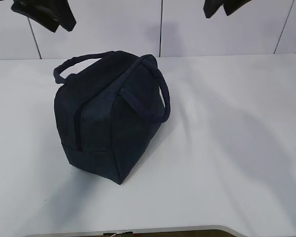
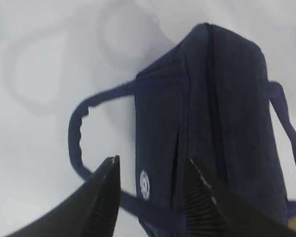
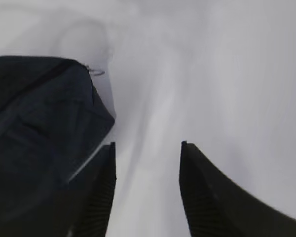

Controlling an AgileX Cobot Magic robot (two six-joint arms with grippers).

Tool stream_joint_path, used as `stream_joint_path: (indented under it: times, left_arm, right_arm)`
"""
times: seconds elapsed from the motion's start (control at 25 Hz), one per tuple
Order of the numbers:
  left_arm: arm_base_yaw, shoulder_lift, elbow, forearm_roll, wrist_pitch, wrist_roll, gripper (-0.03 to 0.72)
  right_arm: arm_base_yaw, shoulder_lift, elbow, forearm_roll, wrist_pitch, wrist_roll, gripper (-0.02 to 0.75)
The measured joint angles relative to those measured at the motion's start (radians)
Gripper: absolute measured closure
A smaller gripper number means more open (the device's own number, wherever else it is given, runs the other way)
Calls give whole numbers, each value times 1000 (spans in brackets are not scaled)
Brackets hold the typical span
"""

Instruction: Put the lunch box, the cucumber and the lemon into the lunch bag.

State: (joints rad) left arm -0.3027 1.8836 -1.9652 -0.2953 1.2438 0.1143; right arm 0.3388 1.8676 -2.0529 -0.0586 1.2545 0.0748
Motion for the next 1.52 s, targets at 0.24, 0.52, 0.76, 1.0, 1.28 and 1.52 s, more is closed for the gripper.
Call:
stream_joint_path:
  times: [0.24, 0.52, 0.76, 1.0, 1.28, 1.52]
  left_arm:
    - [0, -183, 113, 5, 6, 0, 400]
    - [0, -392, 243, 33, 8, 0, 410]
    - [0, -593, 420, 34, 8, 0, 416]
    - [0, -815, 586, 35, 10, 0, 442]
    - [0, -1028, 751, 37, 14, -26, 443]
    - [0, -1205, 862, 37, 16, -29, 443]
  right_arm:
    - [0, -198, 198, 0, 2, -30, 385]
    - [0, -404, 336, 1, 2, -34, 385]
    - [0, -622, 498, 2, 2, -83, 385]
    - [0, -845, 697, 2, 4, -137, 385]
    - [0, -1119, 922, -33, 9, -147, 385]
    - [0, -1345, 1059, -33, 8, -147, 385]
